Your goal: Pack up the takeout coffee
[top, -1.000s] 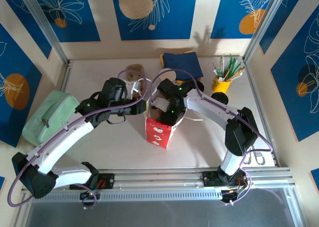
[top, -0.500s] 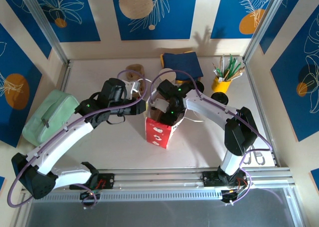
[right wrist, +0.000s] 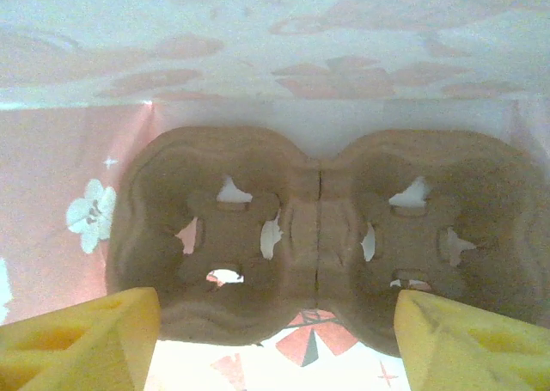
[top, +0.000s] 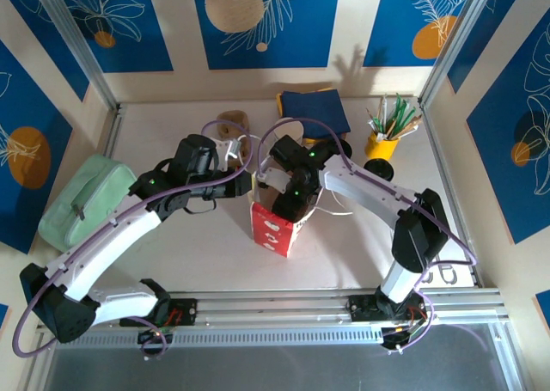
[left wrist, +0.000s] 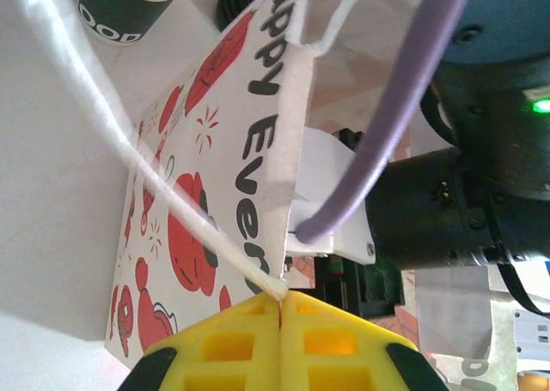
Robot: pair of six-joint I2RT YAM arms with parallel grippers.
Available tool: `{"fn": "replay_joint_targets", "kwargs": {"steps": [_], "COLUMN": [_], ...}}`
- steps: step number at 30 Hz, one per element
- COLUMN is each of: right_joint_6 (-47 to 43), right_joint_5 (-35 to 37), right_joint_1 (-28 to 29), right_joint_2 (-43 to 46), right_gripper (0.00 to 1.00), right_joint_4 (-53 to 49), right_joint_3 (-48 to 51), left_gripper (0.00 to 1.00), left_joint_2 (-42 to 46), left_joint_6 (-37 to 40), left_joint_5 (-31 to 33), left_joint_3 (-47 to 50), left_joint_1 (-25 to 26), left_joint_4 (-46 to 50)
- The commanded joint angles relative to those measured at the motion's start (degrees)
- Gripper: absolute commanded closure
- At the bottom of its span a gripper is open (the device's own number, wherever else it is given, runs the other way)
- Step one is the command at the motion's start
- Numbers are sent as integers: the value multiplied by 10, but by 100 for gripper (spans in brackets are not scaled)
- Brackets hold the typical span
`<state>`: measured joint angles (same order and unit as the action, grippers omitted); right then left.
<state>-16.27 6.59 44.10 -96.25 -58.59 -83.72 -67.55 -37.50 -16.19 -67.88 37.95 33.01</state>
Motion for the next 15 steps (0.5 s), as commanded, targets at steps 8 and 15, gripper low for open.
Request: {"fn": "replay_joint_targets", "kwargs": {"steps": [8,15], "right_joint_6": [48,84], "right_joint_5": [-34,-27], "right_joint_1": [18,16], "right_joint_2": [54,77], "right_gripper": [28,28], "right_joint_4": [9,1], "right_joint_3": [-40,-75], "left_gripper": [100,99], "left_joint_2": [5,7], "left_joint_6": [-15,-17], "left_joint_5": [-3,8], "left_joint_3": [7,7], "left_joint_1": [-4,-4], "left_joint_4": [-1,9]}}
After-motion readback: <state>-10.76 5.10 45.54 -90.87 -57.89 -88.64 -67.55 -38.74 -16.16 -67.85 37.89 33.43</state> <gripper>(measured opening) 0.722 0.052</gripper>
